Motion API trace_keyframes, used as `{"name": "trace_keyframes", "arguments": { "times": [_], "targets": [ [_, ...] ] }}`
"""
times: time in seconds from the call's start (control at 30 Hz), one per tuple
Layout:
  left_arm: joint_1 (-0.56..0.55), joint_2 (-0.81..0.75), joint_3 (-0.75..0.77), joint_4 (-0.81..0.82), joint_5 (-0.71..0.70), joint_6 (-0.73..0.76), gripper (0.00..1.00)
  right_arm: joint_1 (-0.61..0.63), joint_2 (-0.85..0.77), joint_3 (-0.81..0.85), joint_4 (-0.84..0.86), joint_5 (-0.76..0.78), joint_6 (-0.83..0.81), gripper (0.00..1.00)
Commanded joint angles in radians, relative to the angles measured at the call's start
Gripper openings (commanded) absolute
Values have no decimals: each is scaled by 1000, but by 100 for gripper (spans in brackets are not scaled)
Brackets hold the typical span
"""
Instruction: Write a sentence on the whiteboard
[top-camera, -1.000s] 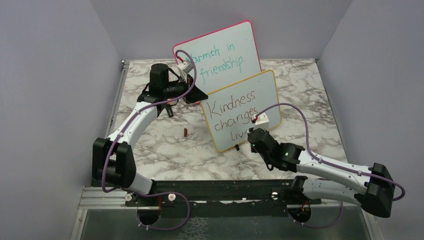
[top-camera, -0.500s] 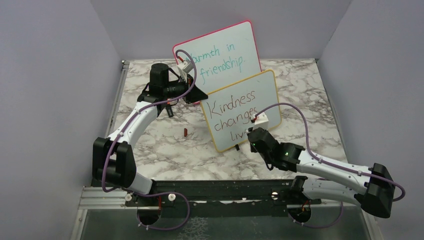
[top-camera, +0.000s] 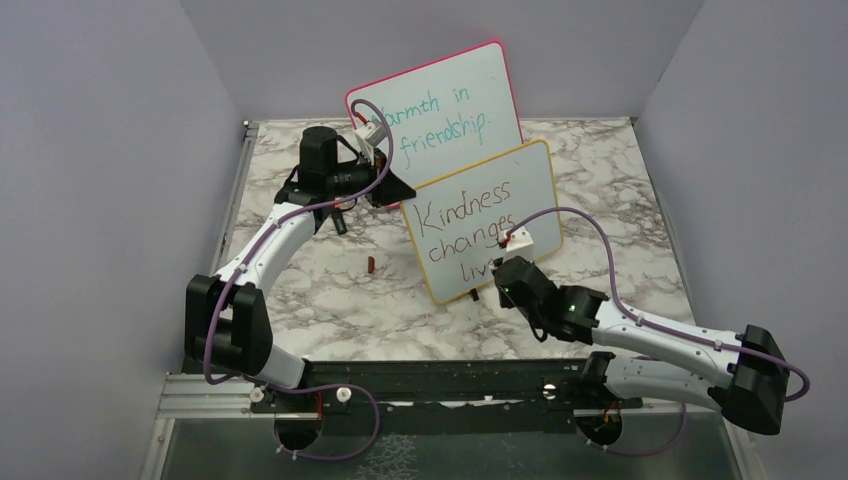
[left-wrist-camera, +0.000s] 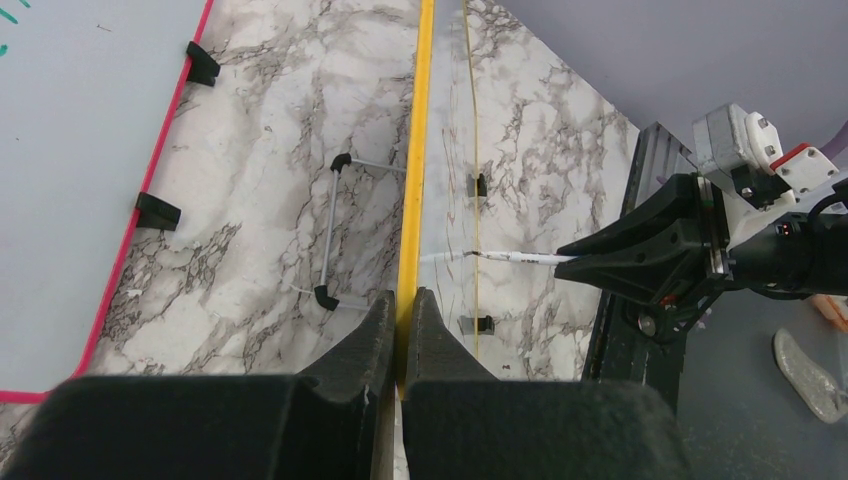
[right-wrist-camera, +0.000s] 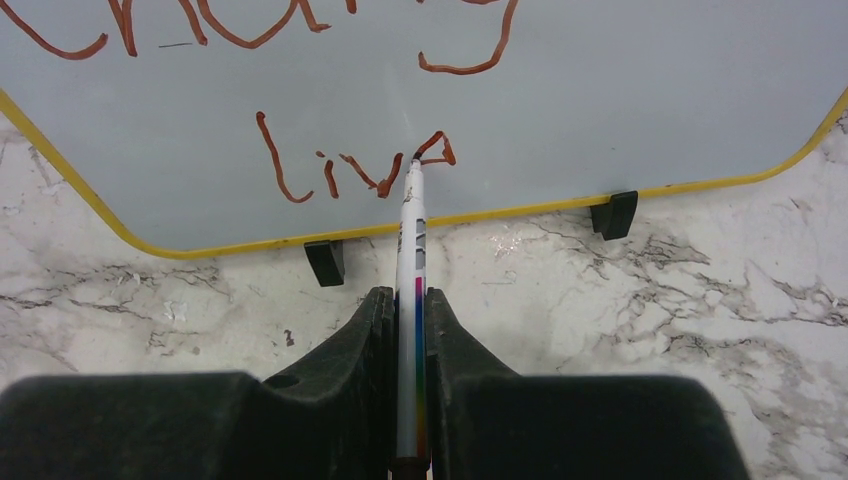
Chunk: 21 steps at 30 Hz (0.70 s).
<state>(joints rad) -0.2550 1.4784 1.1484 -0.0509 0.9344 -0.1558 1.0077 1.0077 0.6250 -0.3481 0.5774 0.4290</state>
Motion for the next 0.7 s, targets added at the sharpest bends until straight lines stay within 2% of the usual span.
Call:
{"name": "trace_keyframes", "arguments": {
  "times": [0.0, 0.3, 0.67],
  "targets": [
    [-30, 38, -14, -87, -24, 33, 0, -3, 25, 1, -18, -48, 34, 1],
    [-30, 36, -15, -87, -25, 33, 0, -3, 53, 3, -63, -22, 72, 1],
    [-30, 36, -15, -87, -25, 35, 0, -9, 22, -6, -62, 91, 100, 1]
  ]
}}
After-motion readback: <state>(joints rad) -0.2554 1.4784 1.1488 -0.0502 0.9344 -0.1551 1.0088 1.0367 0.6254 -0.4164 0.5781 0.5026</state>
